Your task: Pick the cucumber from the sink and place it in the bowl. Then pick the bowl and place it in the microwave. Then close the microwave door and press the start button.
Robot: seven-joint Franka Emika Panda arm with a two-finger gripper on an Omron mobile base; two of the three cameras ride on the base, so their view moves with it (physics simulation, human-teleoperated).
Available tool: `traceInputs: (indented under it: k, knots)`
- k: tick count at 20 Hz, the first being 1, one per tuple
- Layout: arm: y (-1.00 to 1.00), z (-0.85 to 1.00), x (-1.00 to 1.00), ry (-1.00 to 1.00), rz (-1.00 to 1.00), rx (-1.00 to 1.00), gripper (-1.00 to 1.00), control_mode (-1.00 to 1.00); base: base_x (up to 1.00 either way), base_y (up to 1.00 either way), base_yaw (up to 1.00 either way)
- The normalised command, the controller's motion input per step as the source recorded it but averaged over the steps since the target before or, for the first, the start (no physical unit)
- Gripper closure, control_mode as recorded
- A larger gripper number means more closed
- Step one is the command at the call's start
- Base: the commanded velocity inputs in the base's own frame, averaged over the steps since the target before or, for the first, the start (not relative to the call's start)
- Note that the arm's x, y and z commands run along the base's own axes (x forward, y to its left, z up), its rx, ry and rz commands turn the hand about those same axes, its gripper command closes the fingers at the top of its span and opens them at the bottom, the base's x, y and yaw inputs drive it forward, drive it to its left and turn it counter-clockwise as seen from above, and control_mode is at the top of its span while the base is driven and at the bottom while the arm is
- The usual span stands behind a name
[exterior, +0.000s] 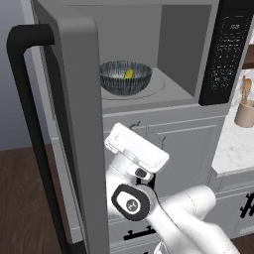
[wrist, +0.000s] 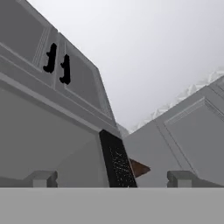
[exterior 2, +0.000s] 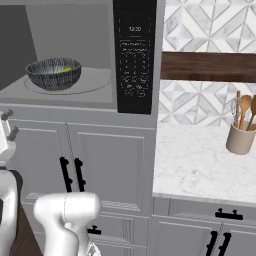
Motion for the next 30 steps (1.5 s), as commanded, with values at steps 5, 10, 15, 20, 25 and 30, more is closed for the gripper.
traceInputs:
  k: [5, 10, 15, 20, 25, 30]
  knots:
    - [0.44, -0.95, -0.13, -0.19, 0.00, -0.36, -1.00, -1.00, 0.00, 0.00, 0.00]
    - [0.84, -0.18, -0.46, -0.09, 0.00, -0.04, -1.00, -1.00, 0.00, 0.00, 0.00]
    - [1.00, -0.10, -0.44, 0.01, 0.06, 0.00, -1.00, -1.00, 0.00, 0.00, 0.00]
    - [1.00, -0.26, -0.08, 0.08, 0.08, 0.00, -1.00, -1.00, 0.00, 0.00, 0.00]
    - [0.93, -0.01, 0.00, 0.09, 0.02, 0.00, -1.00, -1.00, 0.00, 0.00, 0.00]
    - [0.41, 0.43, -0.11, 0.06, 0.00, 0.00, -1.00, -1.00, 0.00, 0.00, 0.00]
